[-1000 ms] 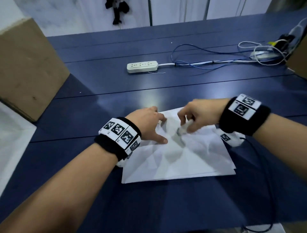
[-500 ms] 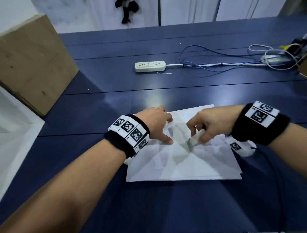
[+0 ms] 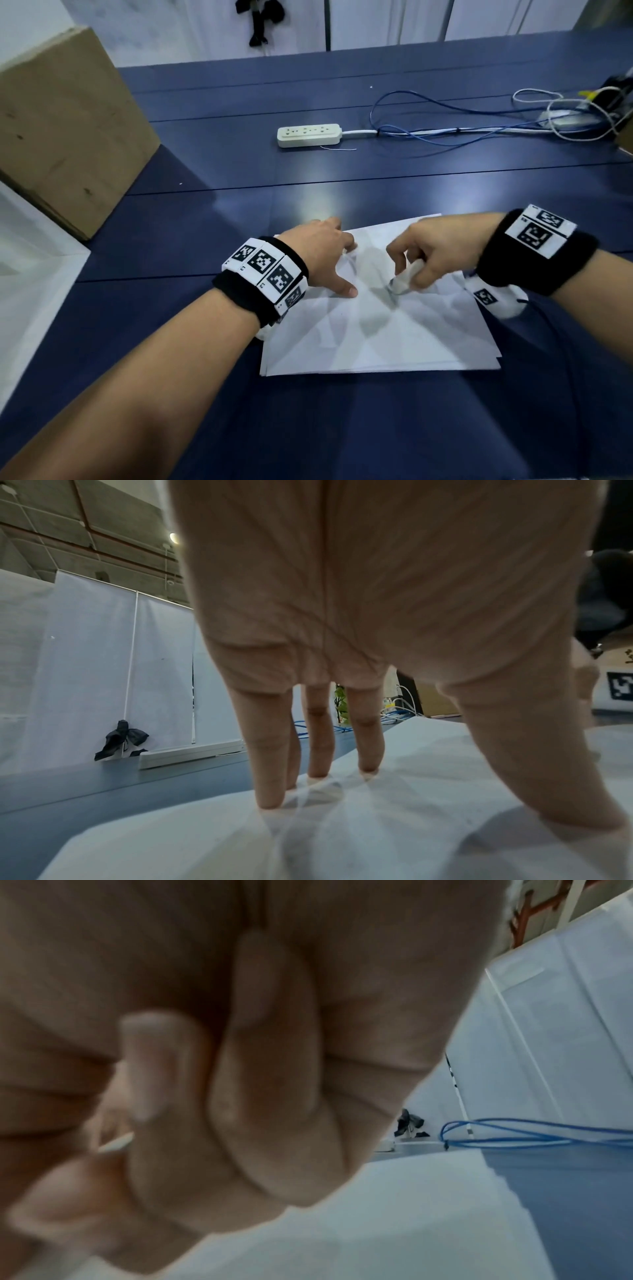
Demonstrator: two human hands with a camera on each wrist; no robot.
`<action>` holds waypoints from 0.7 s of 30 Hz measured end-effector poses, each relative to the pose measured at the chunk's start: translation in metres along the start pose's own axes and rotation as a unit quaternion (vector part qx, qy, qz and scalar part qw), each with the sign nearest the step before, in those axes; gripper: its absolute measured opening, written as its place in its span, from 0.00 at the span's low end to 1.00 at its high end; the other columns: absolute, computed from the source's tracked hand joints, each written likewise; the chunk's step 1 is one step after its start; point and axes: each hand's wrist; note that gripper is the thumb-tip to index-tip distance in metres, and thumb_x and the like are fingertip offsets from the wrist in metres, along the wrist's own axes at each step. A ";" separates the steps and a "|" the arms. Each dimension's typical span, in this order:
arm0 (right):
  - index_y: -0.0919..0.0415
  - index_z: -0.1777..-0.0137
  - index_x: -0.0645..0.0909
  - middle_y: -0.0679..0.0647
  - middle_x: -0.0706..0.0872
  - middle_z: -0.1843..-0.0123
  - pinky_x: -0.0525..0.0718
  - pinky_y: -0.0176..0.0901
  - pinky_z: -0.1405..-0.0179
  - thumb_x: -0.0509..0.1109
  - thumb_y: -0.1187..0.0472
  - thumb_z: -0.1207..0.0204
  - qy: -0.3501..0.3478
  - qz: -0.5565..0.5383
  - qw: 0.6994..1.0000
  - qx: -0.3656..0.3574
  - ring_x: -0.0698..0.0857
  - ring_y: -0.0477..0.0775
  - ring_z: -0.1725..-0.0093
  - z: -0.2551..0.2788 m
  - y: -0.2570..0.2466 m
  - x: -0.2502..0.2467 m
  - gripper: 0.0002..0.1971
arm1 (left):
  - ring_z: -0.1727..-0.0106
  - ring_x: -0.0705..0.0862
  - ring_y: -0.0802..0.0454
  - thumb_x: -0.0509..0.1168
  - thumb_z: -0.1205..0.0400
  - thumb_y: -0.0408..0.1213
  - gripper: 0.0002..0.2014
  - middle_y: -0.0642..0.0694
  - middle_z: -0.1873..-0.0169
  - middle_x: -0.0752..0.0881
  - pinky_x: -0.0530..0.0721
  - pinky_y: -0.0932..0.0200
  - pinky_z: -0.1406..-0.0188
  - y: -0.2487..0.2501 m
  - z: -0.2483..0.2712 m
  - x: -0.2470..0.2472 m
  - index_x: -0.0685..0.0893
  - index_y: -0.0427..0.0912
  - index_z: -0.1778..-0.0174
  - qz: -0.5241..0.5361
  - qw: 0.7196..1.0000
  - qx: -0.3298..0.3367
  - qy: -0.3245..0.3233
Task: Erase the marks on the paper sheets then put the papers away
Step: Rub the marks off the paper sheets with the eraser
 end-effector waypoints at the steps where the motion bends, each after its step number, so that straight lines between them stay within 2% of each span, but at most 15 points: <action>1: 0.51 0.57 0.82 0.54 0.85 0.71 0.70 0.26 0.80 0.79 0.51 0.35 0.020 0.008 1.000 -0.001 0.75 0.45 0.76 -0.003 0.002 -0.002 0.11 | 0.38 0.77 0.45 0.74 0.32 0.67 0.40 0.49 0.40 0.73 0.81 0.48 0.44 0.000 0.000 0.000 0.75 0.55 0.26 0.000 1.000 0.001 0.001; 3: 0.51 0.54 0.82 0.50 0.86 0.72 0.75 0.32 0.73 0.78 0.53 0.31 0.112 0.028 0.993 0.019 0.79 0.44 0.73 -0.015 0.010 -0.009 0.09 | 0.39 0.77 0.45 0.74 0.32 0.67 0.39 0.49 0.41 0.73 0.80 0.50 0.47 0.000 -0.001 0.000 0.76 0.55 0.26 0.001 1.000 0.006 0.002; 5: 0.53 0.51 0.82 0.45 0.85 0.68 0.82 0.43 0.60 0.77 0.53 0.28 0.204 0.061 0.976 0.051 0.83 0.50 0.62 -0.027 0.016 -0.017 0.09 | 0.40 0.78 0.45 0.74 0.32 0.67 0.40 0.49 0.41 0.73 0.76 0.54 0.51 0.000 0.000 0.000 0.75 0.54 0.25 -0.001 1.000 0.010 0.005; 6: 0.54 0.51 0.81 0.44 0.83 0.67 0.83 0.47 0.56 0.76 0.53 0.28 0.228 0.071 0.969 0.059 0.83 0.54 0.57 -0.030 0.019 -0.019 0.10 | 0.40 0.78 0.45 0.74 0.32 0.67 0.41 0.49 0.41 0.73 0.75 0.54 0.53 0.000 0.000 0.000 0.75 0.54 0.25 -0.003 1.000 0.010 0.007; 7: 0.54 0.51 0.81 0.44 0.82 0.66 0.82 0.48 0.56 0.76 0.53 0.28 0.237 0.072 0.967 0.059 0.83 0.56 0.56 -0.030 0.019 -0.019 0.10 | 0.40 0.78 0.45 0.73 0.32 0.68 0.41 0.49 0.40 0.73 0.75 0.55 0.53 0.000 0.000 0.000 0.74 0.54 0.25 -0.005 1.000 0.009 0.008; 9: 0.52 0.53 0.82 0.46 0.84 0.68 0.78 0.44 0.62 0.77 0.54 0.29 0.201 0.062 0.977 0.039 0.83 0.53 0.61 -0.023 0.019 -0.016 0.09 | 0.39 0.77 0.45 0.73 0.32 0.68 0.40 0.49 0.41 0.72 0.79 0.53 0.50 0.001 0.002 0.000 0.75 0.55 0.25 -0.003 1.000 0.006 0.007; 10: 0.51 0.55 0.82 0.48 0.85 0.70 0.77 0.43 0.65 0.77 0.54 0.31 0.155 0.045 0.987 0.021 0.82 0.50 0.66 -0.018 0.018 -0.013 0.08 | 0.39 0.77 0.45 0.73 0.32 0.68 0.40 0.50 0.41 0.72 0.81 0.50 0.48 0.001 0.002 0.000 0.75 0.55 0.26 -0.002 1.000 0.005 0.006; 12: 0.46 0.59 0.81 0.53 0.87 0.71 0.84 0.49 0.71 0.79 0.55 0.34 0.043 0.007 0.999 -0.004 0.80 0.48 0.74 -0.005 0.012 -0.005 0.08 | 0.40 0.77 0.45 0.73 0.32 0.68 0.40 0.50 0.42 0.72 0.83 0.46 0.46 0.000 0.003 0.000 0.75 0.55 0.26 -0.003 1.000 0.002 0.003; 13: 0.45 0.61 0.81 0.54 0.87 0.71 0.85 0.52 0.70 0.79 0.55 0.35 0.008 0.003 1.000 -0.006 0.79 0.47 0.75 -0.001 0.010 -0.003 0.09 | 0.39 0.76 0.45 0.73 0.32 0.68 0.40 0.50 0.41 0.72 0.83 0.46 0.46 0.001 0.003 -0.001 0.75 0.54 0.26 -0.005 1.000 0.003 0.001; 14: 0.44 0.62 0.81 0.54 0.87 0.70 0.84 0.50 0.69 0.79 0.55 0.34 0.002 0.009 1.000 -0.006 0.79 0.47 0.75 0.000 0.010 -0.002 0.09 | 0.39 0.76 0.45 0.73 0.32 0.67 0.40 0.50 0.41 0.72 0.82 0.47 0.46 0.001 0.002 -0.001 0.75 0.53 0.26 -0.008 1.000 0.005 -0.001; 15: 0.44 0.61 0.82 0.53 0.88 0.70 0.83 0.47 0.68 0.80 0.55 0.33 0.023 0.020 1.000 -0.003 0.80 0.47 0.74 -0.003 0.011 -0.004 0.09 | 0.39 0.76 0.45 0.73 0.31 0.67 0.40 0.50 0.40 0.72 0.81 0.50 0.47 0.002 0.002 -0.002 0.75 0.53 0.26 -0.012 1.000 0.009 -0.002; 17: 0.48 0.57 0.82 0.51 0.88 0.70 0.81 0.44 0.65 0.78 0.55 0.31 0.115 0.045 0.992 0.014 0.84 0.49 0.68 -0.014 0.017 -0.013 0.08 | 0.39 0.76 0.45 0.73 0.30 0.66 0.39 0.51 0.38 0.72 0.79 0.52 0.48 0.004 0.001 -0.004 0.76 0.52 0.26 -0.020 1.000 0.018 -0.006; 19: 0.51 0.55 0.81 0.49 0.88 0.67 0.85 0.48 0.59 0.75 0.55 0.30 0.203 0.067 0.976 0.034 0.85 0.52 0.63 -0.020 0.022 -0.019 0.07 | 0.39 0.76 0.44 0.73 0.30 0.66 0.40 0.51 0.36 0.72 0.80 0.50 0.45 0.005 0.002 -0.005 0.75 0.50 0.25 -0.026 0.999 0.022 -0.008; 21: 0.51 0.55 0.81 0.47 0.88 0.68 0.87 0.53 0.56 0.74 0.54 0.30 0.218 0.062 0.973 0.037 0.84 0.49 0.63 -0.020 0.027 -0.017 0.06 | 0.38 0.76 0.44 0.72 0.29 0.67 0.40 0.51 0.36 0.72 0.80 0.50 0.45 0.005 0.002 -0.005 0.75 0.49 0.25 -0.034 0.999 0.022 -0.007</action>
Point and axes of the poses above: each hand's wrist, its own z-axis away from the middle knuckle, its own x-axis out of the palm, y = z × x
